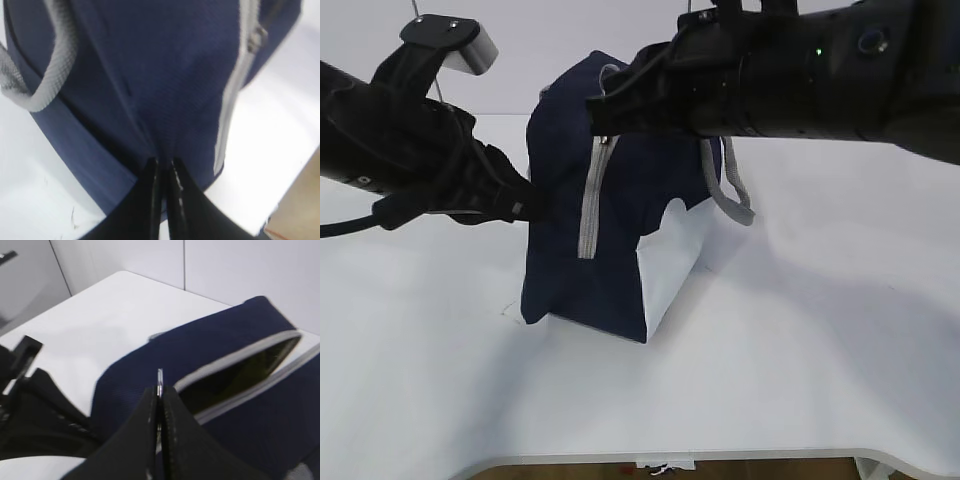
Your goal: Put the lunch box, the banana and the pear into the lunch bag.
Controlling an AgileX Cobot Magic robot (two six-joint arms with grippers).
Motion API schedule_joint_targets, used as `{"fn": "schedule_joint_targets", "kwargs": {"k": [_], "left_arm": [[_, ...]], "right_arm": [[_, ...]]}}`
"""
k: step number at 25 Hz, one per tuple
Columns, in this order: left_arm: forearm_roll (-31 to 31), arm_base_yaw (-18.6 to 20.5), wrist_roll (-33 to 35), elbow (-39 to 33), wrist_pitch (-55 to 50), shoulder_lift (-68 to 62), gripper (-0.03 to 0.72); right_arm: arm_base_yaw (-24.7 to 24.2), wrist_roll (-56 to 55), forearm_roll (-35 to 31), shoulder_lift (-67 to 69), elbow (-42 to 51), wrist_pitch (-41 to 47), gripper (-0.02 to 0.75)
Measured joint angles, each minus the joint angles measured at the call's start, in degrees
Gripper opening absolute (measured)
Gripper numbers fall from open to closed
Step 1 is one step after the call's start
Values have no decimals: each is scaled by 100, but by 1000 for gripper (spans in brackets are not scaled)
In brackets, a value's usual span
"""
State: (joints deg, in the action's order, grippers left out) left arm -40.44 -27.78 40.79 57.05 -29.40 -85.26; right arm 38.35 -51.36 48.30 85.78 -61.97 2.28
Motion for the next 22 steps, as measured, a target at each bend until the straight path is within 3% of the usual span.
{"fn": "schedule_joint_targets", "kwargs": {"k": [9, 22], "left_arm": [[369, 0, 0, 0, -520, 118, -9], [709, 0, 0, 0, -1001, 140, -9]], "right_arm": [[13, -12, 571, 4, -391, 684, 1], [-311, -22, 678, 304, -678, 960, 1]]}}
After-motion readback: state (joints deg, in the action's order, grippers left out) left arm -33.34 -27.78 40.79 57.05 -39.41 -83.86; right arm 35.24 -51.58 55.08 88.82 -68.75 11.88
